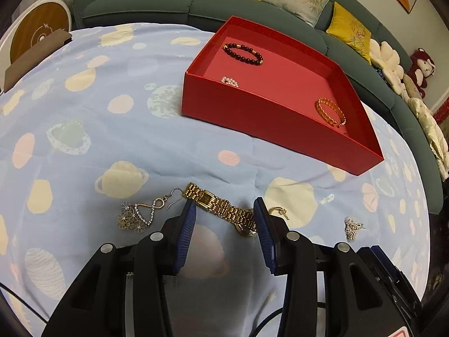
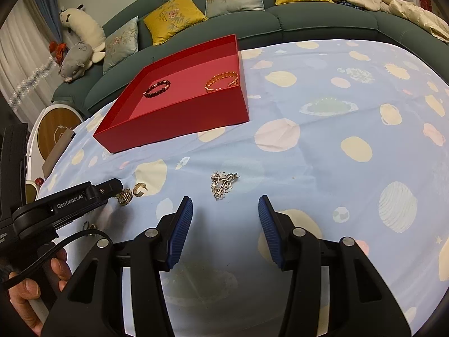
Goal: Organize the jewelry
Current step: 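Grasp the gold link watch with the left gripper while the right gripper grasps the silver pendant necklace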
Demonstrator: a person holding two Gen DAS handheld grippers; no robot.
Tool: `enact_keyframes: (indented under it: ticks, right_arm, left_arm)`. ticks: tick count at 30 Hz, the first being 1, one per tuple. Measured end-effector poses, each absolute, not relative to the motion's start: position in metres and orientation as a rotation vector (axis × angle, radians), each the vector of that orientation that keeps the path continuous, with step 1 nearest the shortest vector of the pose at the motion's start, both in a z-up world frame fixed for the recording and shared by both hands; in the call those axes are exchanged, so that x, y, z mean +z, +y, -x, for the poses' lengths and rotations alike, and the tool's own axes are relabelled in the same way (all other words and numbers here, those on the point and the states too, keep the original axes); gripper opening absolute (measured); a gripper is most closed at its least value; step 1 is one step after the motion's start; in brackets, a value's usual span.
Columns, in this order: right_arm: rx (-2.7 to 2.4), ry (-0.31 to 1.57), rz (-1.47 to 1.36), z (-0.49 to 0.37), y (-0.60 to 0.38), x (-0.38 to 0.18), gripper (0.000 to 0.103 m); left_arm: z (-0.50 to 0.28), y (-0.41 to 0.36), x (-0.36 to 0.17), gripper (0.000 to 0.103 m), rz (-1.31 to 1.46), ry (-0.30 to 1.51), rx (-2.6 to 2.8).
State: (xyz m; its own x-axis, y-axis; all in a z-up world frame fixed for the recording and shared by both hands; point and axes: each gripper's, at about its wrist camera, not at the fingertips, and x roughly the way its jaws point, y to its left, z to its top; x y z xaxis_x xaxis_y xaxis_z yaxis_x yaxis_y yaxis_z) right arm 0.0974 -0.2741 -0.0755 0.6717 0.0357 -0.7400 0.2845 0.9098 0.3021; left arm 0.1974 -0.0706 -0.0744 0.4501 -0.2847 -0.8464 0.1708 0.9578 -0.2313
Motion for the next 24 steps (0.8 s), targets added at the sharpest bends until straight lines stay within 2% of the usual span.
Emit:
enact_keyframes:
  ticks: [5, 13, 15, 17, 19, 20, 21, 22, 23, 24]
  right_arm:
    - [-0.144, 0.834, -0.415, -0.101, -0.275, -0.08, 0.047]
    - [-0.143, 0.834, -0.397, -0.117, -0.274, -0.08, 0.046]
    - [-0.134, 0.837, -0.388, -0.121, -0.272, -0.08, 0.04]
    - [-0.129, 0.852, -0.375, -0.126, -0.269, -0.083, 0.024]
    - [-0.138, 0.85, -0.361, -0.128, -0.268, -0.085, 0.018]
    - [-0.136, 0.852, -0.358, -0.129, -0.267, -0.085, 0.011]
    - [-0.134, 0.854, -0.362, -0.129, -0.268, -0.085, 0.01]
    - [-0.135, 0.851, -0.365, -0.128, -0.268, -0.085, 0.01]
    - [-0.135, 0.85, -0.366, -0.126, -0.268, -0.085, 0.01]
    - [-0.137, 0.848, -0.365, -0.125, -0.268, -0.085, 0.01]
  left_arm:
    - [-0.193, -0.059, -0.078, 0.0, 0.115, 1.07, -0.312]
    - [-0.183, -0.045, -0.08, 0.0, 0.145, 1.069, -0.37]
    - [-0.183, -0.042, -0.08, 0.0, 0.162, 1.072, -0.374]
    - [-0.185, -0.041, -0.079, 0.0, 0.178, 1.082, -0.376]
    - [-0.186, -0.041, -0.077, 0.001, 0.2, 1.077, -0.372]
    - [-0.187, -0.041, -0.075, 0.002, 0.212, 1.075, -0.379]
    - [-0.189, -0.043, -0.074, 0.004, 0.222, 1.076, -0.38]
    - [-0.191, -0.045, -0.073, 0.011, 0.232, 1.081, -0.374]
    - [-0.193, -0.047, -0.073, 0.027, 0.243, 1.087, -0.365]
    - [-0.196, -0.049, -0.074, 0.037, 0.251, 1.09, -0.348]
